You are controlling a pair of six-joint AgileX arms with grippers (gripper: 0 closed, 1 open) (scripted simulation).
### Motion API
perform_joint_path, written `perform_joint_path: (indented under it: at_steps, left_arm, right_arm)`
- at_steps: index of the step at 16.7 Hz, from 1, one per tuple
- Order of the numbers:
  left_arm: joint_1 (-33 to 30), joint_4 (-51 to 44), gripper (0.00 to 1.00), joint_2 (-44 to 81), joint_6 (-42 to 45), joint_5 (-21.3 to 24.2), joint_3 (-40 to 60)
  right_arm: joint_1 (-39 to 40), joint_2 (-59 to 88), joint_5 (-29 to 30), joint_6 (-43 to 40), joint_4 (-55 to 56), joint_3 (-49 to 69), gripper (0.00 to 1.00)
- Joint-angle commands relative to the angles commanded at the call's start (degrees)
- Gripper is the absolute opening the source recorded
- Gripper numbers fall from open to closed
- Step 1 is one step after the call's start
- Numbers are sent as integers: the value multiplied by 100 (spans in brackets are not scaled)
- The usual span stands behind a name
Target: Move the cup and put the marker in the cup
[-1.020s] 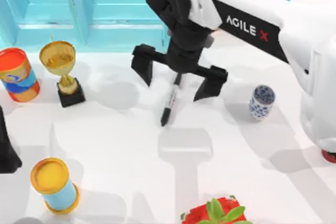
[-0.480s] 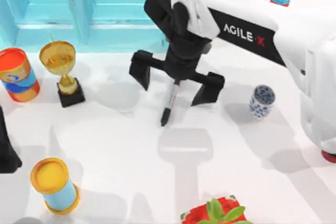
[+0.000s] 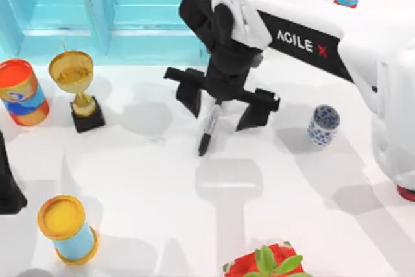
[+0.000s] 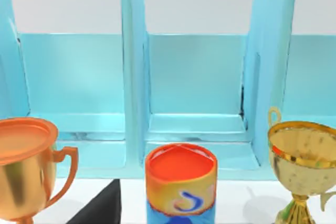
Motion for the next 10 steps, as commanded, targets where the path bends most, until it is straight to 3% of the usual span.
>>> perform_joint_path:
  at_steps: [4,10]
  left_arm:
    - [0,0,100,0,0,0,0]
    - [0,0,100,0,0,0,0]
  right_arm:
    - [0,0,0,0,0,0,2]
    - [0,0,0,0,0,0,0]
